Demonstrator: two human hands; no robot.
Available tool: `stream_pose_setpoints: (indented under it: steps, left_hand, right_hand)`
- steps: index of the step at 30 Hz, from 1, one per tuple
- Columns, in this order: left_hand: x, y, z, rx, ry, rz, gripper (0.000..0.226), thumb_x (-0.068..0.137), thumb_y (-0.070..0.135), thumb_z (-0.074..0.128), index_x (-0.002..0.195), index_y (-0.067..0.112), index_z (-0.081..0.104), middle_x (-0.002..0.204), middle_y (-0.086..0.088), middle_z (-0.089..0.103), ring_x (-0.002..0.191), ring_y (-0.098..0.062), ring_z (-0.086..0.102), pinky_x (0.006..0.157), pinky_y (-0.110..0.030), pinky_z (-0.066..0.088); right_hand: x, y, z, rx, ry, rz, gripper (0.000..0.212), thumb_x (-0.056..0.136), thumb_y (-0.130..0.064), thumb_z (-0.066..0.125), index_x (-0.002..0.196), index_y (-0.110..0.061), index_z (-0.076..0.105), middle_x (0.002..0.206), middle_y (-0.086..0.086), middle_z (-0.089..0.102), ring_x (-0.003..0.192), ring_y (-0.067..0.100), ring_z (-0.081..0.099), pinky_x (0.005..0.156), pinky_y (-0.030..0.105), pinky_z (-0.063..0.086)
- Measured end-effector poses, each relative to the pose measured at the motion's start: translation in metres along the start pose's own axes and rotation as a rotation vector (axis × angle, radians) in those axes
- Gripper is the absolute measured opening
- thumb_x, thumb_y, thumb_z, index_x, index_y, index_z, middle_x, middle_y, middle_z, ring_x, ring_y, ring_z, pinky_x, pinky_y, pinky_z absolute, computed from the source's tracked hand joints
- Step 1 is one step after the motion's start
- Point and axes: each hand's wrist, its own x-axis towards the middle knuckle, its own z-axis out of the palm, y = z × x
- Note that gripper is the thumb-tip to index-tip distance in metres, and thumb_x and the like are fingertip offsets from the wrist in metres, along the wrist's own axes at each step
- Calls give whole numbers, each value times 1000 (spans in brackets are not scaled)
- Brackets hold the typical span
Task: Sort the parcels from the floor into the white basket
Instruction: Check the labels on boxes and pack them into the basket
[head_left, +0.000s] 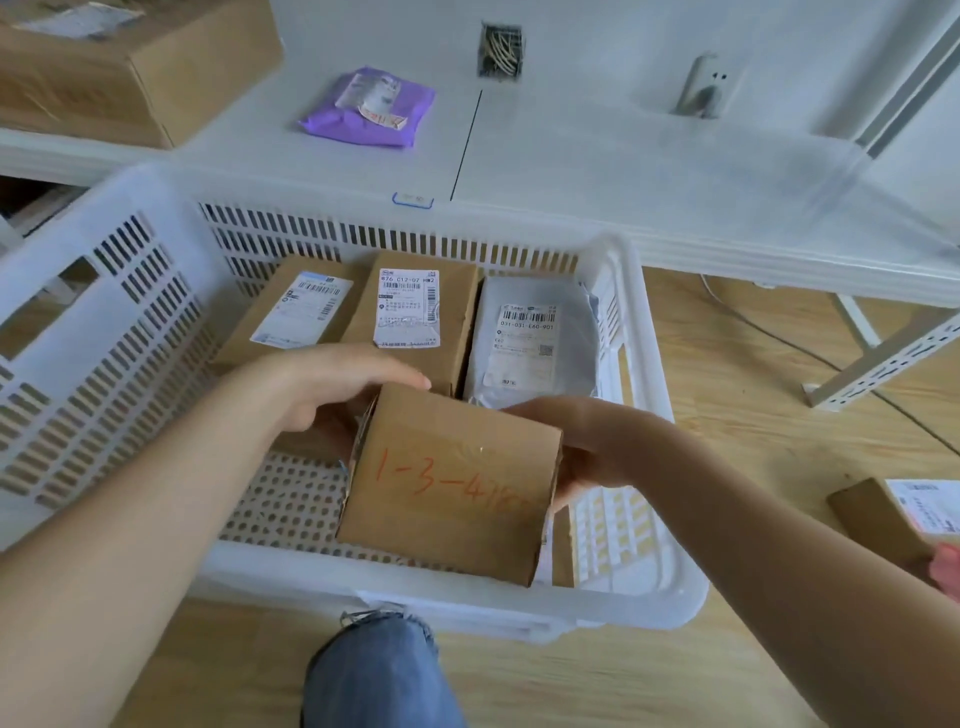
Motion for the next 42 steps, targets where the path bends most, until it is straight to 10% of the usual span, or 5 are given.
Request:
stream_pose_setpoints:
  steps: [7, 15, 28, 37, 42]
  left_hand:
    - [17, -35, 9, -3, -129, -20, 16, 78, 32, 72, 93, 27, 73, 94, -3, 74, 84, -20, 69, 56, -27, 56]
    - [41, -44, 13, 5, -212, -96, 56, 76, 16, 74, 128, 20, 54, 108, -4, 61, 101, -26, 62, 76, -41, 55]
    - [66, -39, 17, 210, -374, -104, 80, 76, 5, 72, 145, 15, 32, 137, -6, 41, 116, -22, 49, 85, -35, 53]
    - [75, -50, 26, 498, -340, -30, 98, 74, 19, 78, 148, 32, 15, 154, 0, 20, 135, -25, 31, 101, -34, 43]
    - [94, -75, 54, 1149, -383, -93, 105, 83, 27, 68, 145, 38, -16, 156, -7, 11, 135, -32, 32, 107, -42, 37]
  right_hand:
    - [38, 15, 25, 113, 6, 36, 48, 80, -27, 66, 121, -14, 45, 120, 21, 55, 102, 36, 62, 86, 54, 52]
    - [70, 22, 31, 89, -92, 63, 27, 83, -21, 67, 100, -25, 46, 110, 10, 56, 101, 28, 62, 83, 49, 54]
    - [80, 28, 32, 61, -128, 3, 80, 85, -14, 65, 146, -35, 18, 134, 4, 44, 115, 26, 51, 95, 52, 48]
    - [93, 30, 39, -160, -125, 1, 94, 85, -17, 65, 145, -43, -2, 149, 1, 27, 130, 27, 38, 104, 40, 41]
    - [94, 49, 54, -906, -164, -103, 79, 91, -21, 55, 149, -20, 1, 143, 13, 40, 123, 20, 44, 88, 20, 45]
